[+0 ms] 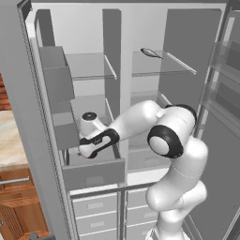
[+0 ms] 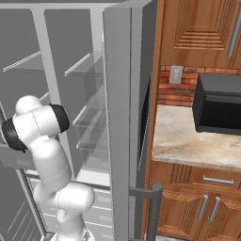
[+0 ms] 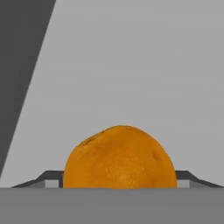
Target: Take the eggplant and orange from the fridge shelf and place them in the freezer drawer to begin freezing them.
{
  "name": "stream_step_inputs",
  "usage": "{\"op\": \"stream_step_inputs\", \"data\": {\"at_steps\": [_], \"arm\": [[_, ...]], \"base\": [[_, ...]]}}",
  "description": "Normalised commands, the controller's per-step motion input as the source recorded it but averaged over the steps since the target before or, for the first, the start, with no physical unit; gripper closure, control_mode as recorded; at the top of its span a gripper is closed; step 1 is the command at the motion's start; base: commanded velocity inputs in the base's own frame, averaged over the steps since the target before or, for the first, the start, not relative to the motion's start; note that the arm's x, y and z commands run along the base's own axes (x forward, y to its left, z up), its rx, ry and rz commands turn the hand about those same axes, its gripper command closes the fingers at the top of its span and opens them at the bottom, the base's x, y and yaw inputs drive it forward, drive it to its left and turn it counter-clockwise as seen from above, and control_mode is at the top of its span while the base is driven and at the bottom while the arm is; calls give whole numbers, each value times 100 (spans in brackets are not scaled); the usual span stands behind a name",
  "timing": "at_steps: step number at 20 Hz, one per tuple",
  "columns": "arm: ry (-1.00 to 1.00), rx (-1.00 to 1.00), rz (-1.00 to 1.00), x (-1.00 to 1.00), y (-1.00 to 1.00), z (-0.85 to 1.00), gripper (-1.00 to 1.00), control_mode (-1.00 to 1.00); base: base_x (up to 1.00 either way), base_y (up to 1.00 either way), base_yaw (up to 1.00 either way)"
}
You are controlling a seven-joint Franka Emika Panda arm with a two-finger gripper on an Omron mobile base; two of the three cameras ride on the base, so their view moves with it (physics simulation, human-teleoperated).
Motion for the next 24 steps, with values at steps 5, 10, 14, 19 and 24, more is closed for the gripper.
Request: {"op": "stream_step_inputs", "data": {"at_steps": [5,10,14,19,24], "arm": [[-1,0,0,-77,0,0,-100,-100],[-7,0,-2,-96,0,25,-100,-100],[-28,0,-11,-66,0,89,-100,-100],[-33,0,-12,-52,0,100,-100,-100],[-22,5,-16,-47,-11,100,-100,-100]], "base": [[0,0,0],[0,0,0],[0,0,0],[0,0,0],[0,0,0]]}}
